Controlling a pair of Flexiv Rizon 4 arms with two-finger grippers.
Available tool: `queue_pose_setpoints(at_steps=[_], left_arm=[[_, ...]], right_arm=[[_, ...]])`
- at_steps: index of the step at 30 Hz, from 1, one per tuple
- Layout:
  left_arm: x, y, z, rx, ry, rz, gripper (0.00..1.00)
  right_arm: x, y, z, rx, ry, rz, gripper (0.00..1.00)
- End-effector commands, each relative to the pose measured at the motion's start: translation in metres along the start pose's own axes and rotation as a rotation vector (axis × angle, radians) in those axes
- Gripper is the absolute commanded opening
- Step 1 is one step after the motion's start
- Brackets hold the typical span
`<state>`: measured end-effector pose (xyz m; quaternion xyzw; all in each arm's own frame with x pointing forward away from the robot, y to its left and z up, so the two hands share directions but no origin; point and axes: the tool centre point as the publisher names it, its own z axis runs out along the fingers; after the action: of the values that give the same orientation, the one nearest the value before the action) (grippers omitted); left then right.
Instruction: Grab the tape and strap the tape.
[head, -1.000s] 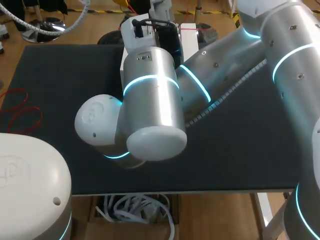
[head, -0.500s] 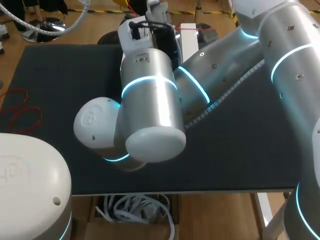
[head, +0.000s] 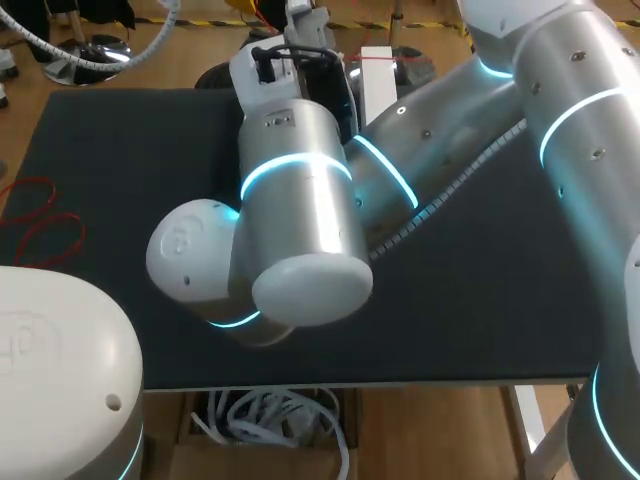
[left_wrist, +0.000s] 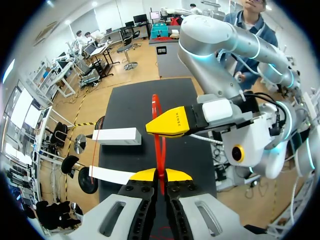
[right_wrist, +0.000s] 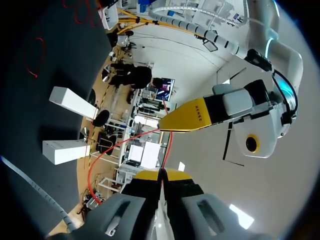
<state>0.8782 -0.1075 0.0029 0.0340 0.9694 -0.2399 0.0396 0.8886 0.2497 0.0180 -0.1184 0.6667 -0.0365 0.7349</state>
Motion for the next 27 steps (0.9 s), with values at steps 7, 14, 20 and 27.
queue_pose_setpoints(at_steps=[7, 14, 20, 27], left_arm=[[0.0, -0.001, -0.001, -0.005, 0.002, -0.001, 0.0], [0.0, -0.001, -0.001, -0.005, 0.002, -0.001, 0.0], [0.0, -0.001, -0.001, -0.005, 0.002, -0.001, 0.0], [0.0, -0.001, -0.001, -0.005, 0.002, -0.001, 0.0]], right_arm=[[-0.002, 0.008, 0.0, -0.009, 0.003, -0.004, 0.0], [-0.006, 0.011, 0.002, -0.012, -0.009, -0.005, 0.0], [-0.006, 0.015, 0.003, -0.02, -0.013, -0.008, 0.0], [-0.006, 0.019, 0.002, -0.031, -0.013, -0.009, 0.0]])
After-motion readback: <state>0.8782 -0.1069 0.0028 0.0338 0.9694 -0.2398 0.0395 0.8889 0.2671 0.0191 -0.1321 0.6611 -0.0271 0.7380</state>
